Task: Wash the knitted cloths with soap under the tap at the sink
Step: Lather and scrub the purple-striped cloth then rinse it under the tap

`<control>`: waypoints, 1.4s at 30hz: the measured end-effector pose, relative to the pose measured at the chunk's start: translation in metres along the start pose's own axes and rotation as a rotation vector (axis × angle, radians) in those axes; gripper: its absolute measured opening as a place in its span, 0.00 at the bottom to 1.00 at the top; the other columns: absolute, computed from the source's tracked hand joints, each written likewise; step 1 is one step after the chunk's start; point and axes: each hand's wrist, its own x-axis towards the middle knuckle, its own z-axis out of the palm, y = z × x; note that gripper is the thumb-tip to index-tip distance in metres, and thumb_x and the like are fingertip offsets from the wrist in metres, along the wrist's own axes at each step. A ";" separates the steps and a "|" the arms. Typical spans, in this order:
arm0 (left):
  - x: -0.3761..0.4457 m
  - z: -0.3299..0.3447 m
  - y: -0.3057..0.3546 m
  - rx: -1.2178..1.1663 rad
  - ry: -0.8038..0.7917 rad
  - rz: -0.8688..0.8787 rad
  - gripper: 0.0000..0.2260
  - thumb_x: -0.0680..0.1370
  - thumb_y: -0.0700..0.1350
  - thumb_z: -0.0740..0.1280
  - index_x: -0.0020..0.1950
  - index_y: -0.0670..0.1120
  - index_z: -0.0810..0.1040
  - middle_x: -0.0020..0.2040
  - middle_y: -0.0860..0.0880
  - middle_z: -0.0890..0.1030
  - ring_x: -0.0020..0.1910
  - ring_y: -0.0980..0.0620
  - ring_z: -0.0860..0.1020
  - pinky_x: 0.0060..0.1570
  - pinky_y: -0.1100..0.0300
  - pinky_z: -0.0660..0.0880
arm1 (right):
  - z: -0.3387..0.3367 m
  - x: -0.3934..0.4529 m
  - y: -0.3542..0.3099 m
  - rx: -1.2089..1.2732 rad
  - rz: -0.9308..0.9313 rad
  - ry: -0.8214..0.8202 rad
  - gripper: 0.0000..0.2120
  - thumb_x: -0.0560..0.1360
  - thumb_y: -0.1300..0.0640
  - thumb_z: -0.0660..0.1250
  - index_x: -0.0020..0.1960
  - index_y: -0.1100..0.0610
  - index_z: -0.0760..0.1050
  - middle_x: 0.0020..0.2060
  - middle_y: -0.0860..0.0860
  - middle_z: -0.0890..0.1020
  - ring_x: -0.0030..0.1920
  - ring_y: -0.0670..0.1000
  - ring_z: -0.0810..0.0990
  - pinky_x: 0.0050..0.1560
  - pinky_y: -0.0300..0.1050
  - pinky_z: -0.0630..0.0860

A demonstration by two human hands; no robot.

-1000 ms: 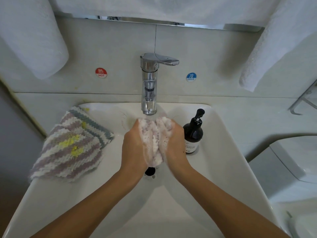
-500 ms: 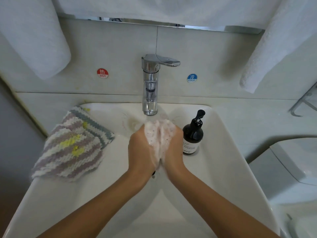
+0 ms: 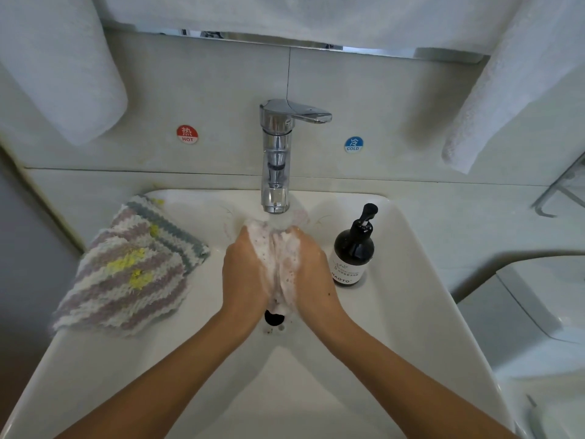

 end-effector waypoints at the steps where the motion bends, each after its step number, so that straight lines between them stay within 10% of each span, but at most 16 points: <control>1: 0.003 -0.001 -0.005 0.043 -0.001 0.000 0.07 0.77 0.33 0.66 0.43 0.44 0.73 0.39 0.52 0.74 0.41 0.51 0.74 0.38 0.68 0.69 | -0.001 -0.001 0.003 0.033 -0.004 0.014 0.09 0.80 0.69 0.57 0.50 0.57 0.71 0.34 0.42 0.68 0.34 0.42 0.68 0.37 0.30 0.68; 7: -0.005 0.003 -0.003 -0.017 -0.010 -0.010 0.06 0.82 0.46 0.59 0.46 0.48 0.71 0.37 0.52 0.75 0.41 0.50 0.75 0.35 0.66 0.71 | -0.002 0.001 0.003 0.273 0.032 0.150 0.07 0.79 0.54 0.56 0.55 0.47 0.68 0.35 0.42 0.75 0.34 0.39 0.74 0.37 0.34 0.72; 10: -0.024 -0.001 0.010 0.075 -0.015 0.142 0.08 0.82 0.44 0.57 0.44 0.50 0.71 0.35 0.53 0.77 0.36 0.57 0.73 0.34 0.67 0.72 | -0.004 0.001 0.007 0.166 -0.031 0.183 0.11 0.80 0.62 0.60 0.59 0.48 0.70 0.37 0.41 0.76 0.36 0.39 0.76 0.40 0.34 0.72; 16: -0.020 -0.008 0.014 -0.025 0.105 0.257 0.04 0.79 0.40 0.59 0.47 0.42 0.71 0.39 0.44 0.77 0.36 0.50 0.75 0.36 0.55 0.74 | 0.001 0.002 0.005 0.106 0.005 0.122 0.09 0.79 0.62 0.63 0.43 0.51 0.69 0.33 0.42 0.73 0.34 0.40 0.74 0.37 0.32 0.71; 22: -0.031 -0.013 0.036 -0.125 0.061 0.231 0.08 0.80 0.43 0.64 0.52 0.52 0.66 0.41 0.55 0.74 0.39 0.57 0.75 0.38 0.70 0.73 | 0.002 0.004 0.001 0.407 0.198 0.174 0.16 0.80 0.59 0.62 0.34 0.51 0.68 0.26 0.41 0.71 0.31 0.44 0.69 0.36 0.41 0.69; 28: -0.048 0.002 0.040 -0.241 0.019 0.170 0.03 0.81 0.53 0.61 0.49 0.58 0.67 0.37 0.55 0.79 0.36 0.65 0.80 0.38 0.63 0.77 | -0.002 0.008 0.006 0.682 0.383 0.318 0.21 0.78 0.51 0.64 0.26 0.47 0.68 0.25 0.45 0.71 0.29 0.49 0.70 0.34 0.46 0.68; 35: -0.053 0.004 0.040 -0.304 0.097 0.200 0.07 0.80 0.58 0.56 0.53 0.57 0.69 0.39 0.61 0.80 0.38 0.61 0.80 0.42 0.57 0.78 | 0.005 0.000 0.001 0.486 0.166 0.384 0.15 0.80 0.57 0.62 0.36 0.52 0.64 0.26 0.39 0.70 0.28 0.40 0.69 0.34 0.36 0.69; 42: -0.035 -0.008 0.038 -0.137 0.226 0.196 0.15 0.82 0.38 0.59 0.35 0.42 0.66 0.27 0.55 0.68 0.24 0.61 0.69 0.25 0.70 0.66 | 0.021 -0.010 0.004 0.503 0.180 0.219 0.11 0.77 0.57 0.64 0.37 0.53 0.69 0.31 0.49 0.71 0.36 0.50 0.72 0.39 0.49 0.72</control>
